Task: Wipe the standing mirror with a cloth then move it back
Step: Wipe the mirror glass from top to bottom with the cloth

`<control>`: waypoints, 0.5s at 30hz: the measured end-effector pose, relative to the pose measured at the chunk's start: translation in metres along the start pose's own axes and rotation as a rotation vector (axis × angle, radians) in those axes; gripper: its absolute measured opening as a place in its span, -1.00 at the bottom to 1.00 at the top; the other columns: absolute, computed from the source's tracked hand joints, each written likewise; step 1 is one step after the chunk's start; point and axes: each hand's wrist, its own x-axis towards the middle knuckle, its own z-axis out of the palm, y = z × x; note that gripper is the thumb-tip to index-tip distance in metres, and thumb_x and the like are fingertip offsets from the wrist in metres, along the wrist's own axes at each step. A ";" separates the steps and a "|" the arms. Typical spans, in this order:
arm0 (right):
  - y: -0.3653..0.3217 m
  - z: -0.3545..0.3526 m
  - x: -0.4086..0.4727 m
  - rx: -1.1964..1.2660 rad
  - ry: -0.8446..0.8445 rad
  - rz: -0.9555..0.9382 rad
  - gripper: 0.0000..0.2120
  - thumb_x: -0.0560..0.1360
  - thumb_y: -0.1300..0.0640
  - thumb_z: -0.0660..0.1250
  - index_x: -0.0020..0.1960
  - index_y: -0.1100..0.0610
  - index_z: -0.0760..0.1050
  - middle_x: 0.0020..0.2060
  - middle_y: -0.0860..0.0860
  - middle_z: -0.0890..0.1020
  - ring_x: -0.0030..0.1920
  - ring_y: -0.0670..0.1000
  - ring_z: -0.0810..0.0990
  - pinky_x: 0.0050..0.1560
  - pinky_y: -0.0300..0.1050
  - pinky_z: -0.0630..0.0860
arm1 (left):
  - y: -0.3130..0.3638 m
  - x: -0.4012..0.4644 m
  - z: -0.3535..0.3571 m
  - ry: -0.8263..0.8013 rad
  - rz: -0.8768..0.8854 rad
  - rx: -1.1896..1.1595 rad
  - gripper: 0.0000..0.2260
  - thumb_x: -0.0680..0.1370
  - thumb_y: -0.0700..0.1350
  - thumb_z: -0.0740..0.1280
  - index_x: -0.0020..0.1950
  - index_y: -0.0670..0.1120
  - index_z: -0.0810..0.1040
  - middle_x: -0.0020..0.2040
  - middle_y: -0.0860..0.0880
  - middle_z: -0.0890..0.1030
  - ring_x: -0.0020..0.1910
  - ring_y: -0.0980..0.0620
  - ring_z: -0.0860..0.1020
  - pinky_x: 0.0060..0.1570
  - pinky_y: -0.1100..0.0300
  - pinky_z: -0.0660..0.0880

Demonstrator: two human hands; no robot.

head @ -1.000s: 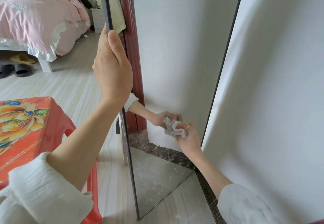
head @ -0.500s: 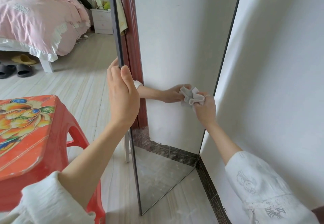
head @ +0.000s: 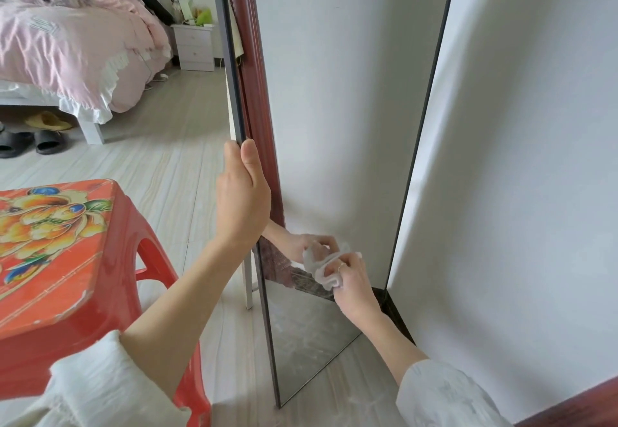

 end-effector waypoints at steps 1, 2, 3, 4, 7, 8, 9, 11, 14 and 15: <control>0.005 0.003 -0.003 -0.006 -0.082 0.047 -0.73 0.42 0.39 0.27 -0.02 0.07 0.55 0.08 0.05 0.40 0.09 0.04 0.36 0.03 -0.32 0.25 | -0.002 -0.001 -0.001 -0.013 0.003 0.004 -0.72 0.64 0.01 -0.08 -0.26 0.03 0.16 -0.41 0.03 0.22 -0.51 0.27 0.28 -0.46 0.39 0.25; 0.008 0.002 -0.007 -0.024 -0.146 0.086 -0.72 0.44 0.39 0.22 -0.01 0.05 0.52 0.08 0.03 0.38 0.05 0.02 0.35 0.02 -0.29 0.25 | -0.005 -0.002 -0.001 -0.029 0.004 0.003 -0.72 0.64 0.01 -0.08 -0.25 0.01 0.18 -0.42 0.03 0.22 -0.52 0.27 0.28 -0.47 0.39 0.25; 0.008 0.001 -0.008 -0.036 -0.151 0.097 -0.72 0.44 0.39 0.18 -0.02 0.06 0.50 0.06 0.02 0.37 -0.01 0.00 0.35 -0.01 -0.26 0.27 | -0.007 -0.004 -0.001 -0.038 0.004 -0.001 -0.72 0.64 0.02 -0.08 -0.22 -0.02 0.21 -0.42 0.03 0.22 -0.52 0.27 0.28 -0.47 0.39 0.26; 0.008 -0.002 -0.006 -0.026 -0.116 0.093 -0.73 0.45 0.41 0.16 -0.04 0.10 0.49 0.04 0.04 0.36 -0.06 0.00 0.34 -0.04 -0.24 0.28 | -0.009 -0.005 -0.001 -0.044 0.005 -0.005 -0.72 0.64 0.02 -0.08 -0.18 -0.07 0.23 -0.42 0.03 0.23 -0.52 0.26 0.28 -0.47 0.39 0.26; 0.008 -0.023 0.007 -0.034 0.067 0.173 -0.75 0.42 0.42 0.18 0.04 0.24 0.49 0.01 0.08 0.37 -0.02 -0.02 0.35 0.00 -0.34 0.25 | -0.015 -0.009 -0.001 -0.065 0.014 -0.011 -0.70 0.64 0.02 -0.09 -0.13 -0.15 0.24 -0.42 0.03 0.23 -0.53 0.28 0.29 -0.48 0.39 0.26; 0.010 -0.032 0.013 -0.026 0.113 0.195 -0.75 0.42 0.41 0.20 0.06 0.25 0.49 0.03 0.09 0.38 0.02 -0.01 0.36 0.02 -0.33 0.25 | -0.016 -0.010 -0.001 -0.068 0.019 -0.013 -0.70 0.64 0.01 -0.09 -0.13 -0.15 0.24 -0.42 0.03 0.22 -0.52 0.29 0.29 -0.47 0.41 0.26; 0.012 -0.043 0.020 0.008 0.169 0.229 -0.75 0.42 0.40 0.21 0.07 0.27 0.49 0.05 0.12 0.40 0.05 0.04 0.39 0.03 -0.31 0.26 | -0.018 -0.010 -0.001 -0.068 0.027 -0.017 -0.70 0.64 0.01 -0.08 -0.13 -0.15 0.24 -0.41 0.03 0.22 -0.52 0.30 0.30 -0.46 0.42 0.27; 0.016 -0.063 0.036 0.064 0.291 0.304 -0.73 0.42 0.41 0.20 0.11 0.32 0.46 0.10 0.21 0.41 0.09 0.16 0.43 0.05 -0.21 0.31 | -0.021 -0.009 0.000 -0.059 0.044 -0.028 -0.70 0.64 0.02 -0.08 -0.13 -0.15 0.24 -0.41 0.03 0.23 -0.50 0.30 0.30 -0.46 0.44 0.27; 0.015 -0.087 0.065 0.169 0.461 0.388 -0.71 0.42 0.41 0.18 0.14 0.34 0.42 0.15 0.28 0.40 0.08 0.21 0.45 0.06 -0.18 0.31 | -0.025 -0.008 0.003 -0.042 0.056 -0.034 -0.72 0.64 0.02 -0.09 -0.13 -0.09 0.26 -0.39 0.06 0.26 -0.45 0.29 0.32 -0.41 0.56 0.26; 0.013 -0.091 0.075 0.192 0.485 0.383 -0.73 0.42 0.41 0.19 0.12 0.33 0.43 0.14 0.28 0.41 0.07 0.21 0.46 0.02 -0.21 0.31 | -0.026 -0.008 0.004 -0.038 0.062 -0.046 -0.74 0.64 0.01 -0.09 -0.16 -0.01 0.26 -0.38 0.09 0.26 -0.44 0.33 0.35 -0.39 0.61 0.24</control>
